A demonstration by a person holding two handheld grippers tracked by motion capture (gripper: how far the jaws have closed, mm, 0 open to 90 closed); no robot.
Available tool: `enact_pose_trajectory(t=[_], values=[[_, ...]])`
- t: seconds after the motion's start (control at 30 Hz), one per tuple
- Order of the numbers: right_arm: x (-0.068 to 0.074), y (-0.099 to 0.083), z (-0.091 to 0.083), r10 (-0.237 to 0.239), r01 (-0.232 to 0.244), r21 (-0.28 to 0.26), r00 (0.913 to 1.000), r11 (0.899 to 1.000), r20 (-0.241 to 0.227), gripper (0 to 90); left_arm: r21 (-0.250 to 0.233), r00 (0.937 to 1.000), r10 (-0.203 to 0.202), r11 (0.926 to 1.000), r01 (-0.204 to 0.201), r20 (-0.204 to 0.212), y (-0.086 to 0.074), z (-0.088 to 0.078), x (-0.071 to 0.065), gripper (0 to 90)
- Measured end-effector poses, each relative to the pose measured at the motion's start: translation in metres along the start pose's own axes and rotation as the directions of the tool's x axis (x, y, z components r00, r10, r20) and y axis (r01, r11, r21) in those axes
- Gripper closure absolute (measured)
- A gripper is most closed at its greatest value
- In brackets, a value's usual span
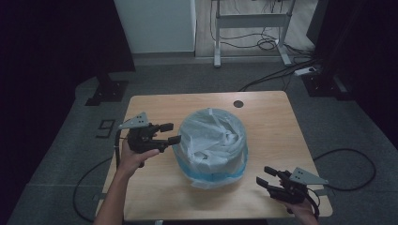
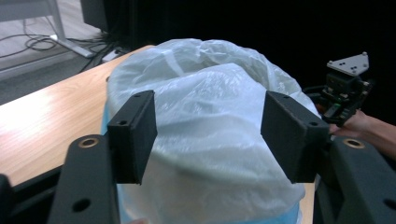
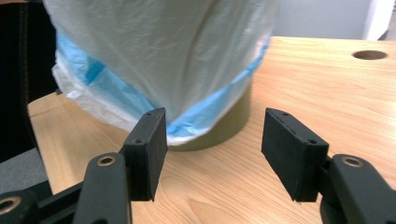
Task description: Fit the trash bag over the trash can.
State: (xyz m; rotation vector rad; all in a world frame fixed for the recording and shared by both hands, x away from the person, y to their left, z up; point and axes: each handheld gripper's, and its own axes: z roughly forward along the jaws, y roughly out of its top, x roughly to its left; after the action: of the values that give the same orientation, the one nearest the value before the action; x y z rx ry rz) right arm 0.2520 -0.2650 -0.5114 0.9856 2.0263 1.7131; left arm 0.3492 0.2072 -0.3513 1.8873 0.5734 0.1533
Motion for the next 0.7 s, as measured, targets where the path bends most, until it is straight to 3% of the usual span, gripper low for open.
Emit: enact_pose_trajectory(t=[0.37, 0.7], values=[[-0.005, -0.004, -0.002, 0.032, -0.032, -0.004, 0.9995, 0.999, 0.008, 39.7, -0.004, 0.9990, 0.027, 0.9996, -0.027, 0.035, 0.024, 0.010, -0.003, 34.0], [-0.006, -0.008, 0.001, 0.034, -0.034, 0.020, 0.9991, 0.999, 0.024, 39.8, 0.089, 0.9955, 0.056, 0.9940, -0.063, 0.076, 0.035, 0.040, 0.005, 39.1]])
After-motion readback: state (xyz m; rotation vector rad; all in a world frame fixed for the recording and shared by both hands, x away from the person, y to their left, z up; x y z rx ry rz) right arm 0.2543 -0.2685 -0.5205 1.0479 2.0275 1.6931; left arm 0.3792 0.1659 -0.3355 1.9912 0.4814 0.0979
